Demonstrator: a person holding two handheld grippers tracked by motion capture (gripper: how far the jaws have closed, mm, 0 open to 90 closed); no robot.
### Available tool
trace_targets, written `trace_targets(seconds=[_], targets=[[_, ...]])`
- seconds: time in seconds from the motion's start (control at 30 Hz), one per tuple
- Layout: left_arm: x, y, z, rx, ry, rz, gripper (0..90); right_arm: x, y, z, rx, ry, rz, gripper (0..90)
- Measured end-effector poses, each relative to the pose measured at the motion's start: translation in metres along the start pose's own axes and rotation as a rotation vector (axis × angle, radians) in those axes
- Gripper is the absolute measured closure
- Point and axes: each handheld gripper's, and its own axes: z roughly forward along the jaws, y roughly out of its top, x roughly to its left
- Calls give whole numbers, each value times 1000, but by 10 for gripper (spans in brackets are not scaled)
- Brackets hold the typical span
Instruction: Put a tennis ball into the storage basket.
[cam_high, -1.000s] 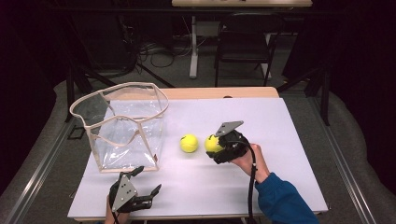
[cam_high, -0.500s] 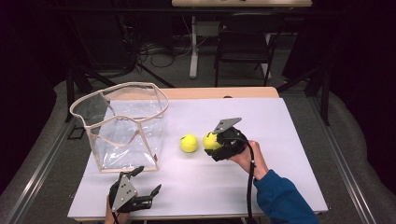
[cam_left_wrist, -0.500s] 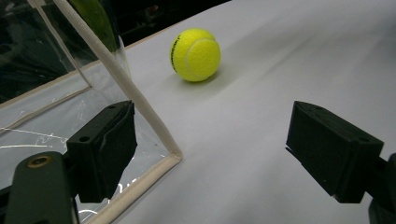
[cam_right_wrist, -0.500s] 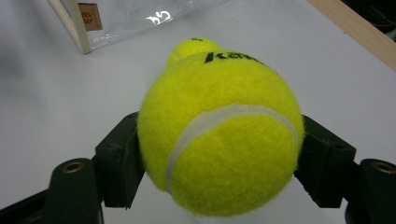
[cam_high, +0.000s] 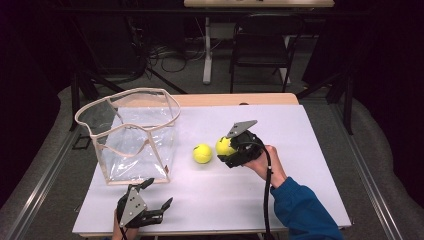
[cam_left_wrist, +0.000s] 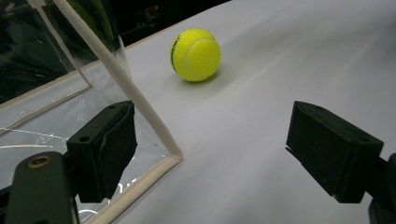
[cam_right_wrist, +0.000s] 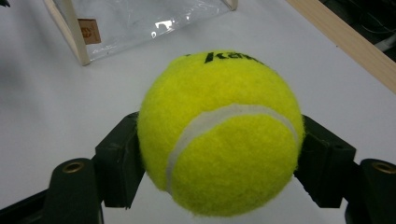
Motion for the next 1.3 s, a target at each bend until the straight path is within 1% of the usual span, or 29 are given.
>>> trace_targets(seconds=[0.5,0.67,1.3], targets=[[0,0,0,2,-4,0,161,0,16,0,-9,9,-22,259],[-1,0,0,1,-3,-2,161,-1,21,3,-5,17,-34,259],[0,0,0,3,-7,1,161,-5,37,4,-15,12,-47,259]])
